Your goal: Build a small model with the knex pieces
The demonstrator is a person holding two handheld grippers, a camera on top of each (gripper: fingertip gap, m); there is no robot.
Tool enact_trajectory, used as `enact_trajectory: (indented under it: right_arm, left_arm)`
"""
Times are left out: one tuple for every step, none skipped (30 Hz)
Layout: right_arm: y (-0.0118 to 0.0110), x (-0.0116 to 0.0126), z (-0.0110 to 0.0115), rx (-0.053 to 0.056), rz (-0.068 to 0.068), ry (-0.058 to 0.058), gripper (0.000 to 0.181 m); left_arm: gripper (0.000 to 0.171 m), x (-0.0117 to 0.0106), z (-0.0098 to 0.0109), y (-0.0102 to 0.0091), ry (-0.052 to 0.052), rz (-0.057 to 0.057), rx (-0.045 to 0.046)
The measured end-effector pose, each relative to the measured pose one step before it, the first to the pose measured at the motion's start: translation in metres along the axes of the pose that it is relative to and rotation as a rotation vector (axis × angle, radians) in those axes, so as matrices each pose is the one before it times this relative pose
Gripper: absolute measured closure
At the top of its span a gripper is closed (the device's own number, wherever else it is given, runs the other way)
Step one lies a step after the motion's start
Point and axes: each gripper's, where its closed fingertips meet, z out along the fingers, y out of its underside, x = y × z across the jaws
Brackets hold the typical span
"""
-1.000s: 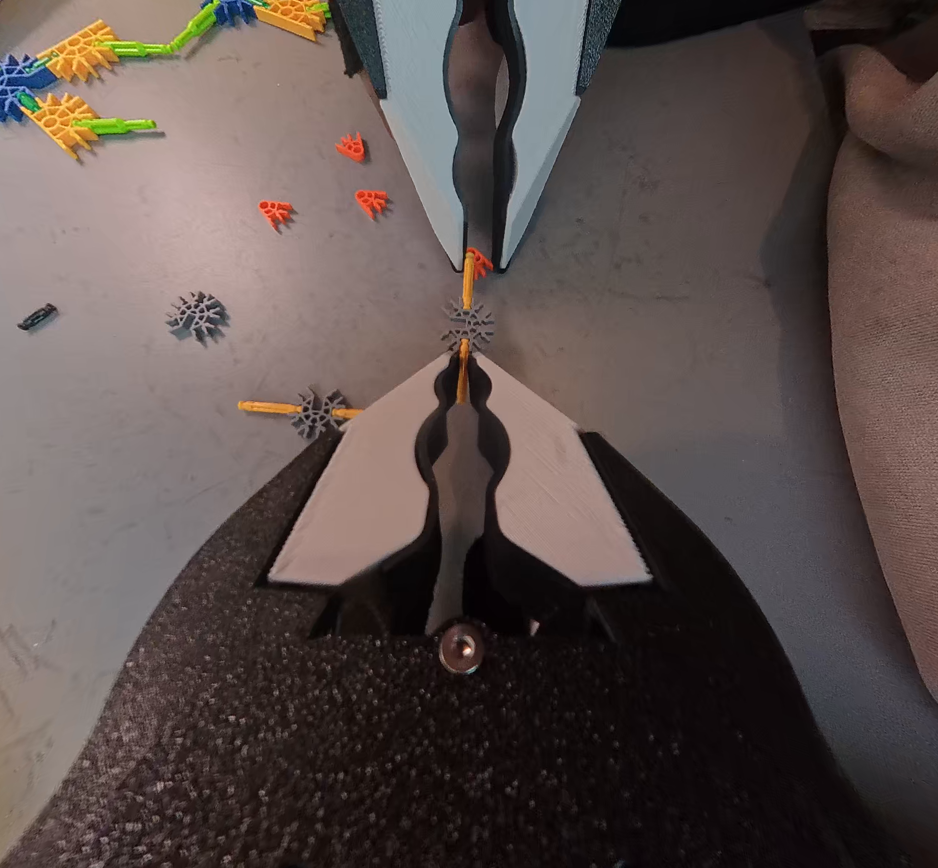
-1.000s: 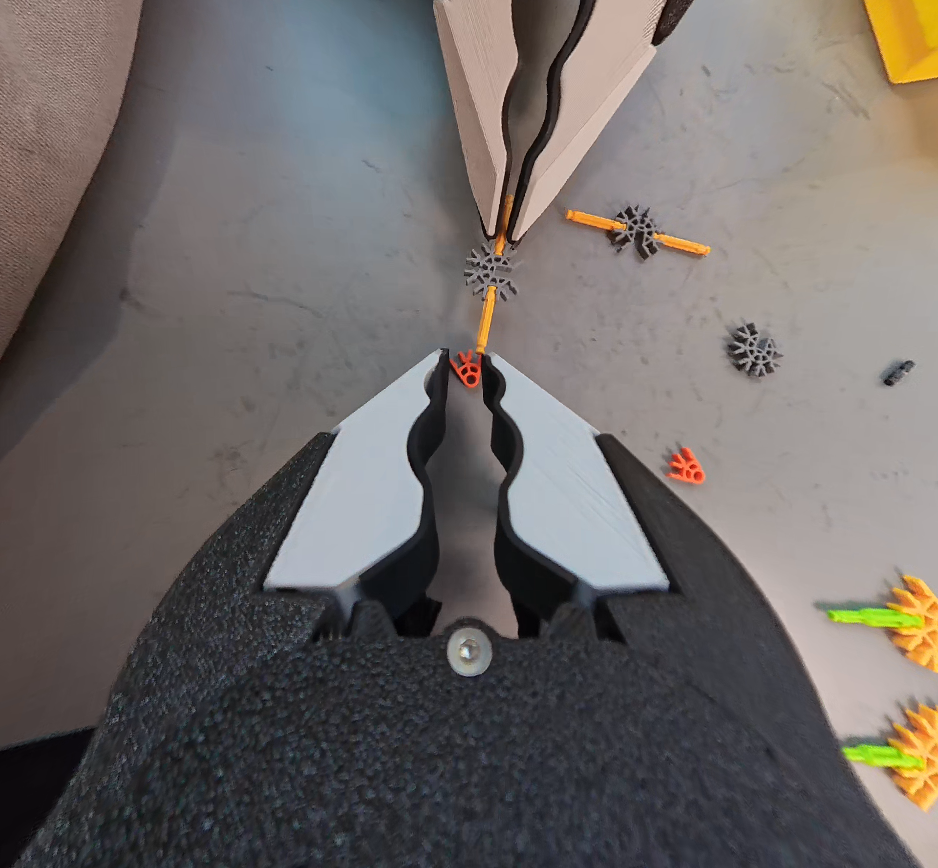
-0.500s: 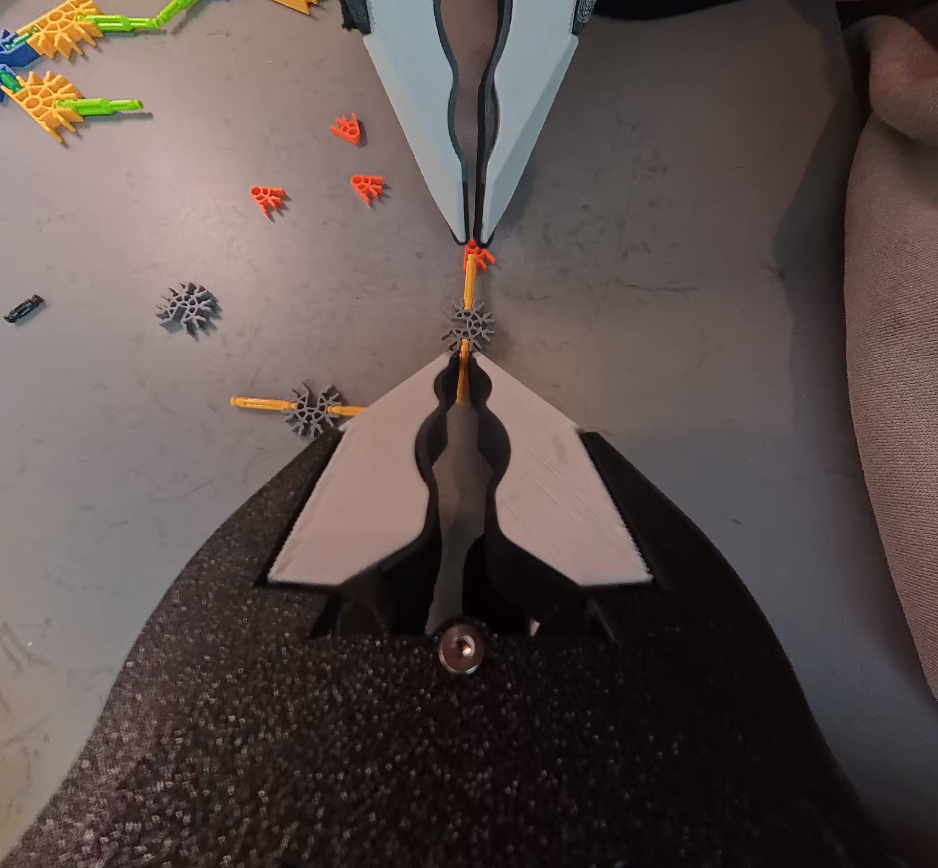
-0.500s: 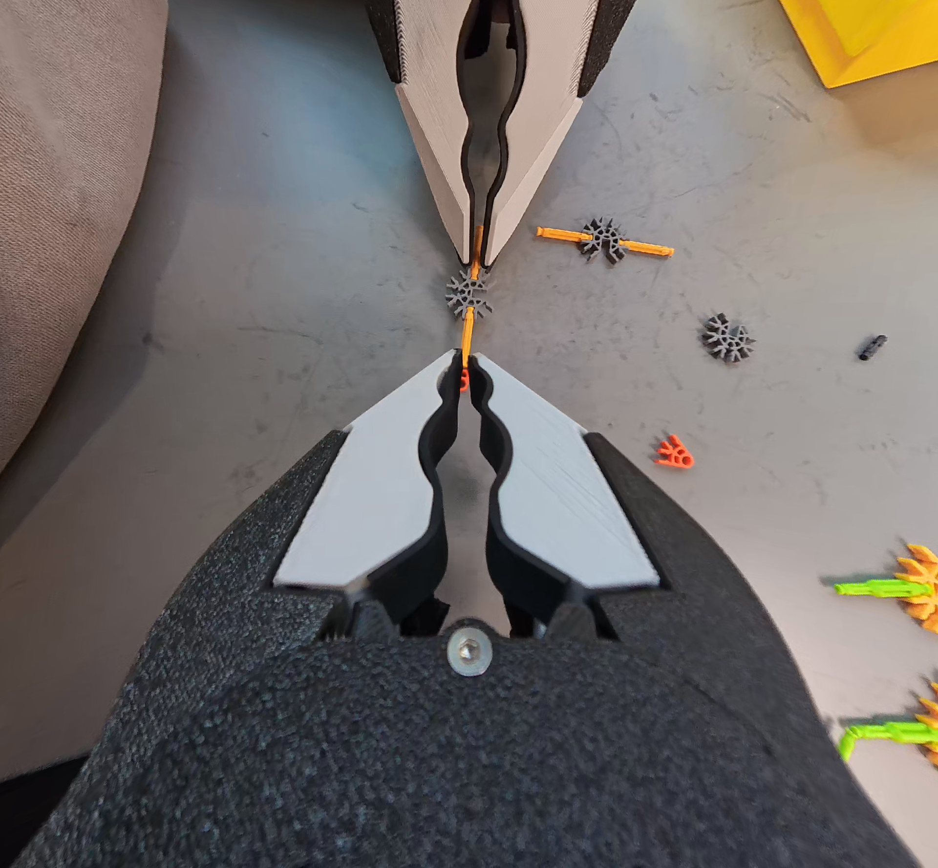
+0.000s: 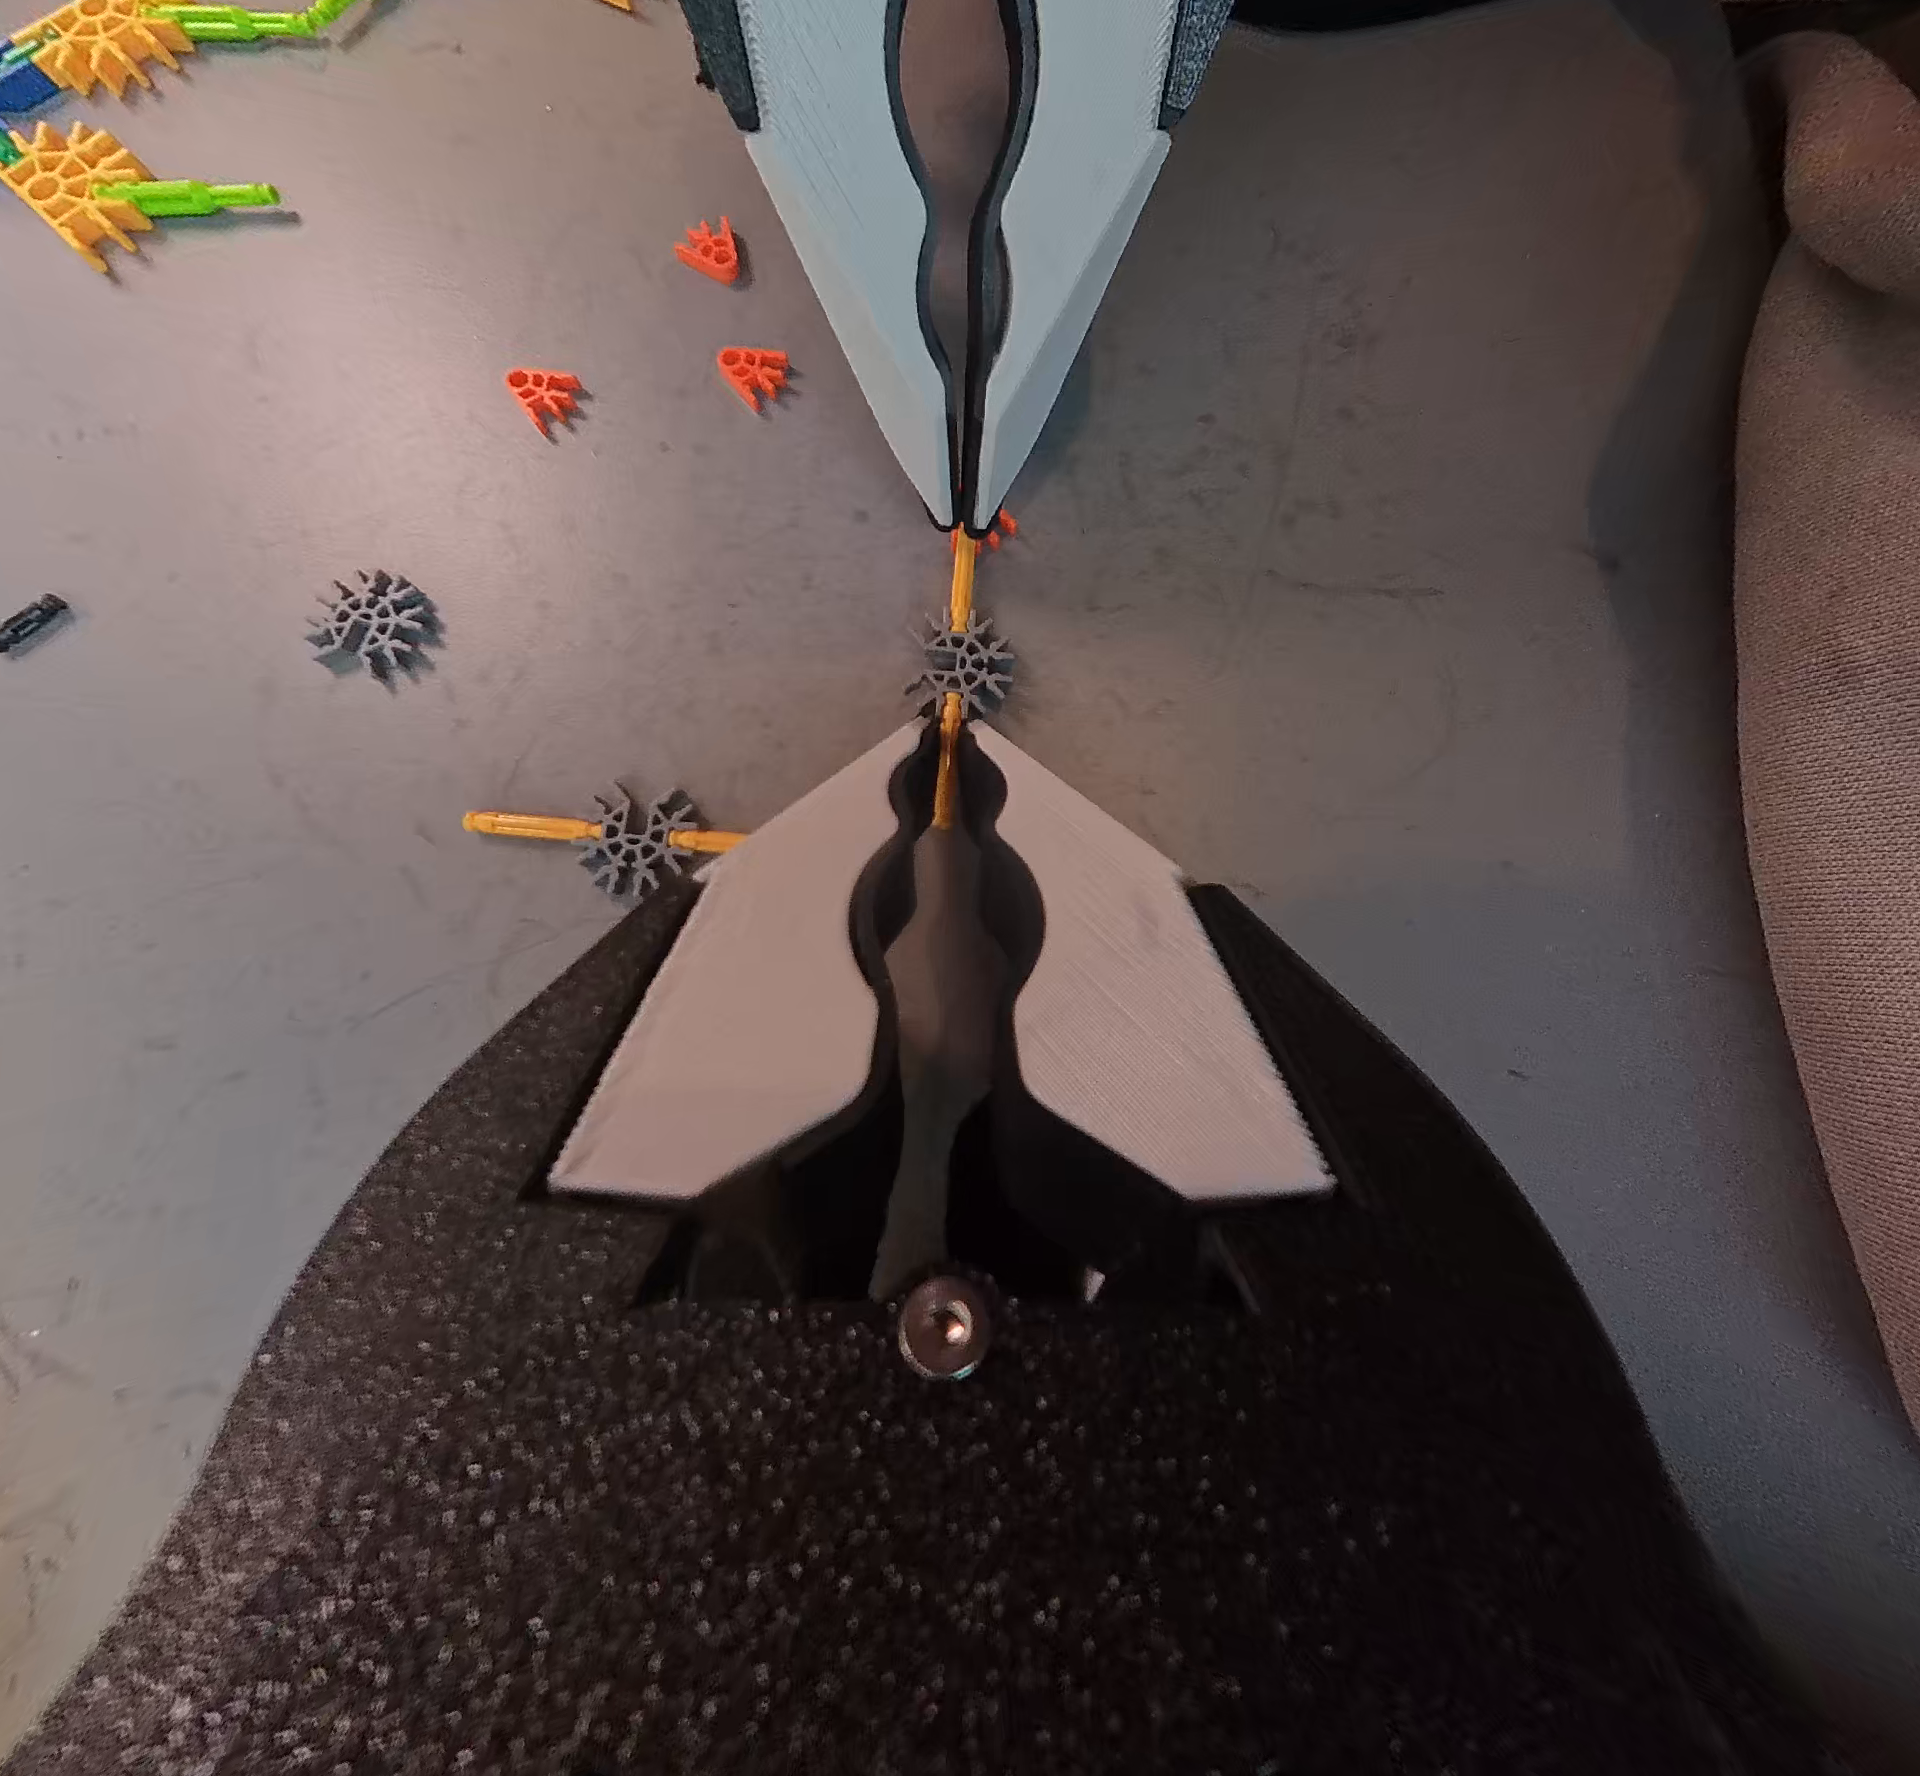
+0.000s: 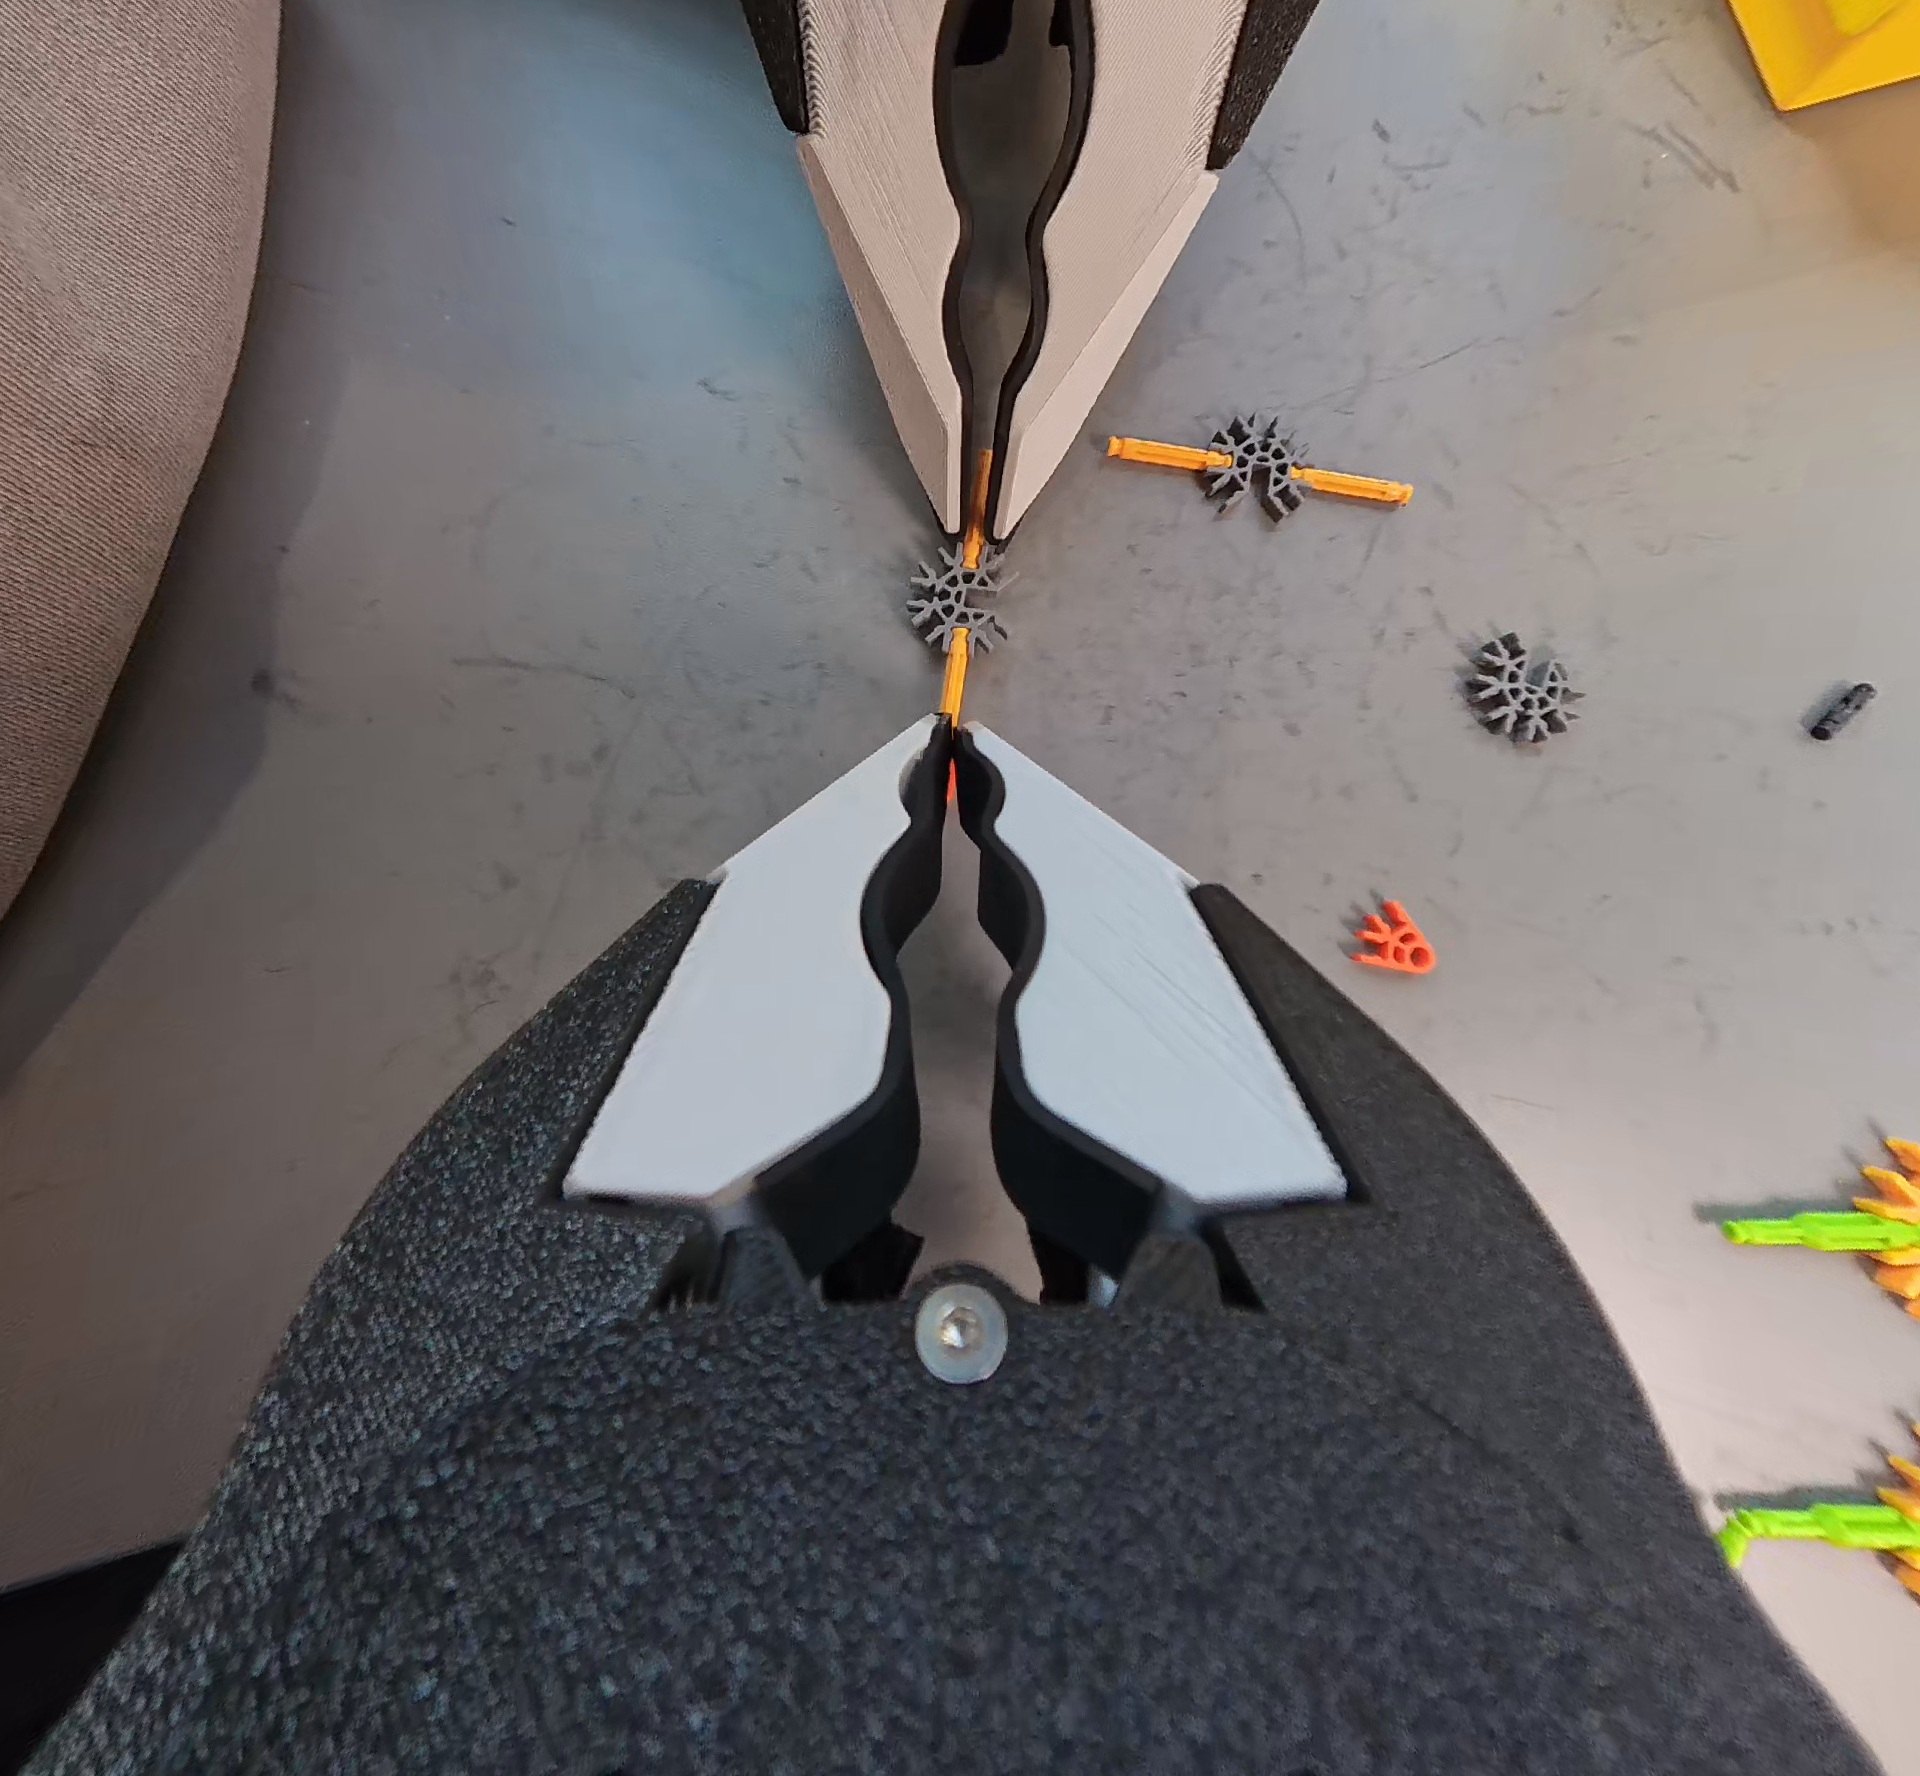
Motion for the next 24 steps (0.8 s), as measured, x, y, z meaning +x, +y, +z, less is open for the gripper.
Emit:
enact_trajectory:
  right_arm:
    - [0.00017, -0.00009, 0.00003, -0.0007, -0.0002, -0.0018, 0.181]
    - [0.00006, -0.00008, 0.00007, 0.0004, 0.0006, -0.0018, 0.181]
    - [0.00009, -0.00001, 0.00004, 0.0006, 0.0012, -0.0015, 0.181]
    - [0.00003, -0.00012, -0.00003, 0.0002, 0.0010, -0.0009, 0.181]
    - [0.00018, -0.00003, -0.00001, 0.0000, -0.0001, -0.0003, 0.181]
    - [0.00005, -0.00009, -0.00005, 0.0000, 0.0001, -0.0001, 0.181]
    - [0.00006, -0.00003, 0.00008, 0.0000, 0.0000, -0.0002, 0.181]
    - [0.00000, 0.00000, -0.00001, 0.0004, 0.0003, -0.0003, 0.181]
    - [-0.00004, 0.00000, 0.00000, 0.0007, 0.0005, -0.0003, 0.181]
    - [0.00002, 0.00003, -0.00002, 0.0003, 0.0002, -0.0002, 0.181]
    - [0.00002, -0.00010, -0.00002, -0.0002, -0.0003, 0.0002, 0.181]
    - [-0.00006, 0.00010, -0.00008, 0.0000, -0.0010, 0.0002, 0.181]
    - [0.00003, -0.00006, 0.00009, 0.0002, 0.0001, -0.0004, 0.181]
    - [-0.00008, 0.00000, -0.00006, 0.0001, 0.0008, -0.0006, 0.181]
    - [0.00000, 0.00000, -0.00001, 0.0004, 0.0002, -0.0004, 0.181]
    - [0.00004, 0.00000, 0.00008, 0.0006, 0.0003, -0.0004, 0.181]
    - [0.00005, 0.00001, -0.00008, 0.0008, 0.0003, -0.0003, 0.181]
    - [-0.00005, -0.00006, -0.00001, 0.0012, 0.0003, -0.0003, 0.181]
    - [0.00007, -0.00001, 0.00002, 0.0011, 0.0004, -0.0004, 0.181]
    - [0.00012, 0.00000, 0.00001, 0.0008, 0.0011, -0.0010, 0.181]
    - [0.00010, -0.00017, 0.00003, 0.0005, 0.0018, -0.0013, 0.181]
    - [0.00001, 0.00004, -0.00001, 0.0003, 0.0011, -0.0007, 0.181]
    - [0.00011, -0.00008, 0.00004, 0.0000, 0.0007, -0.0007, 0.181]
    - [0.00003, -0.00008, -0.00003, 0.0002, 0.0017, -0.0013, 0.181]
  left_arm:
    - [0.169, -0.00027, 0.00006, 0.00008, -0.0009, 0.0001, 0.00000]
    - [0.169, -0.00017, 0.00008, 0.00009, 0.0001, -0.0004, -0.00039]
    - [0.169, -0.00002, 0.00004, 0.00013, 0.0006, -0.0007, -0.00035]
    - [0.169, -0.00011, 0.00021, 0.00009, 0.0002, -0.0003, -0.00023]
    - [0.169, 0.00010, 0.00010, 0.00021, 0.0007, -0.0002, -0.00049]
    - [0.169, -0.00005, 0.00020, -0.00003, -0.0004, 0.0007, -0.00035]
    - [0.169, -0.00004, -0.00004, 0.00004, -0.0004, 0.0009, 0.00006]
    - [0.169, 0.00017, 0.00001, -0.00001, 0.0011, -0.0004, 0.00007]
    - [0.169, -0.00012, 0.00000, -0.00002, 0.0000, -0.0004, 0.00020]
    - [0.169, -0.00018, -0.00004, -0.00002, -0.0012, 0.0004, 0.00087]
    - [0.169, 0.00003, -0.00018, -0.00017, 0.0001, -0.0002, 0.00086]
    - [0.169, -0.00011, 0.00001, -0.00003, -0.0002, -0.0007, 0.00030]
    - [0.169, -0.00001, 0.00009, 0.00008, 0.0002, -0.0006, -0.00035]
    - [0.169, 0.00009, 0.00003, 0.00016, 0.0006, 0.0000, -0.00062]
    - [0.169, 0.00010, 0.00013, 0.00007, 0.0000, 0.0003, -0.00074]
    - [0.169, 0.00000, 0.00011, 0.00006, -0.0003, 0.0002, -0.00027]
    - [0.169, 0.00002, -0.00005, 0.00005, 0.0004, -0.0003, 0.00005]
    - [0.169, 0.00000, 0.00006, -0.00007, 0.0003, -0.0005, 0.00015]
    - [0.169, 0.00000, -0.00004, 0.00002, 0.0003, -0.0004, 0.00021]
    - [0.169, 0.00003, -0.00005, 0.00005, 0.0003, -0.0006, 0.00002]
    - [0.169, 0.00005, 0.00001, -0.00001, 0.0002, -0.0003, 0.00009]
    - [0.169, 0.00000, 0.00008, 0.00005, 0.0000, 0.0000, 0.00016]
    - [0.169, -0.00006, -0.00004, 0.00002, -0.0001, -0.0001, 0.00019]
    - [0.169, -0.00003, 0.00001, -0.00003, -0.0002, 0.0000, 0.00020]
